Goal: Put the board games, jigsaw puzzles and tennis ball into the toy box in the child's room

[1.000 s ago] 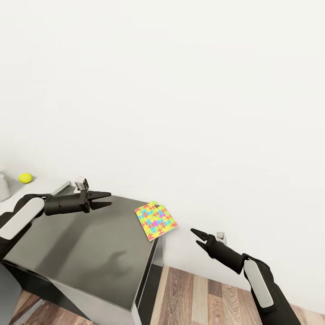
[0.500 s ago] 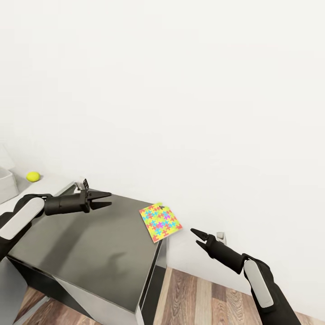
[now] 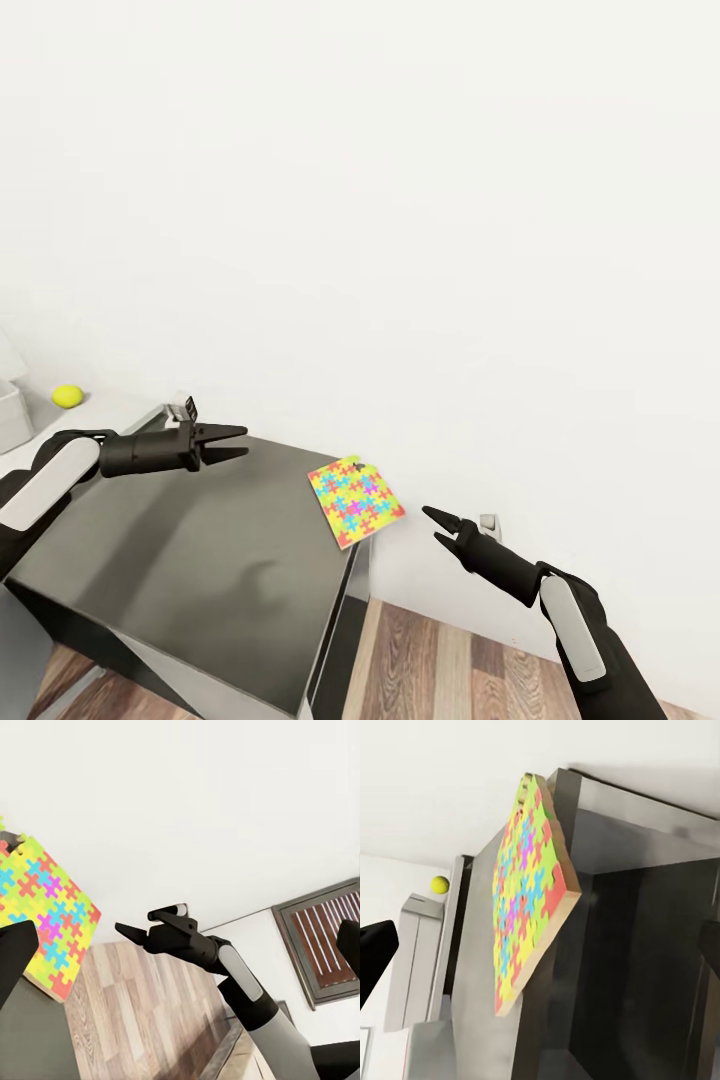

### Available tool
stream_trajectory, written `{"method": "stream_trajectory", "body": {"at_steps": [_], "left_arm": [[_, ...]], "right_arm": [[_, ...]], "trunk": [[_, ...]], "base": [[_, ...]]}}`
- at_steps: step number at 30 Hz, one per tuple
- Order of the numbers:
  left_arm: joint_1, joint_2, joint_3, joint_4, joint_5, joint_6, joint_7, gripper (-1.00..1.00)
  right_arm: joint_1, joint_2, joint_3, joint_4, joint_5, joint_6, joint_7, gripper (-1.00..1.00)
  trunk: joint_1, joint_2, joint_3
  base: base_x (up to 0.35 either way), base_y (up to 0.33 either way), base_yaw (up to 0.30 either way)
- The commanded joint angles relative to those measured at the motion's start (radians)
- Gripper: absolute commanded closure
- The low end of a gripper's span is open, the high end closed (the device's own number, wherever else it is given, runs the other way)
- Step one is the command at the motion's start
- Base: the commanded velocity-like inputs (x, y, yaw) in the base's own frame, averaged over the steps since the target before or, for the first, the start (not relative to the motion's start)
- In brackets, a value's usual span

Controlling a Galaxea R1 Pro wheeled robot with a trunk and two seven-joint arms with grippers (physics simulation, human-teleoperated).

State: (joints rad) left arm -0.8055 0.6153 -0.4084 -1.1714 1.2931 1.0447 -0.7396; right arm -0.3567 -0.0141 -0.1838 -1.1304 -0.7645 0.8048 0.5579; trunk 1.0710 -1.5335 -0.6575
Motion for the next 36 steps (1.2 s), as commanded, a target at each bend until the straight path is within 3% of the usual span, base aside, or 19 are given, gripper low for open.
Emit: {"method": "stream_trajectory", "body": {"at_steps": [1,36], "left_arm": [[-0.001,0.001,-0.002,0.001,0.0,0.002,-0.005,-1.0],[-0.001,0.003,-0.001,0.0,0.0,0.002,-0.005,-1.0]], "right_arm": [[-0.001,0.0,-0.002,0.0,-0.001,0.007,0.002,-1.0],[-0.001,0.0,-0.002,0.001,0.0,0.007,0.002,-1.0]], "trunk": [[0.0,-0.001,-0.001],[0.0,-0.001,-0.001]], "base": [[0.01,0.033,0.0],[0.001,0.004,0.0]]}}
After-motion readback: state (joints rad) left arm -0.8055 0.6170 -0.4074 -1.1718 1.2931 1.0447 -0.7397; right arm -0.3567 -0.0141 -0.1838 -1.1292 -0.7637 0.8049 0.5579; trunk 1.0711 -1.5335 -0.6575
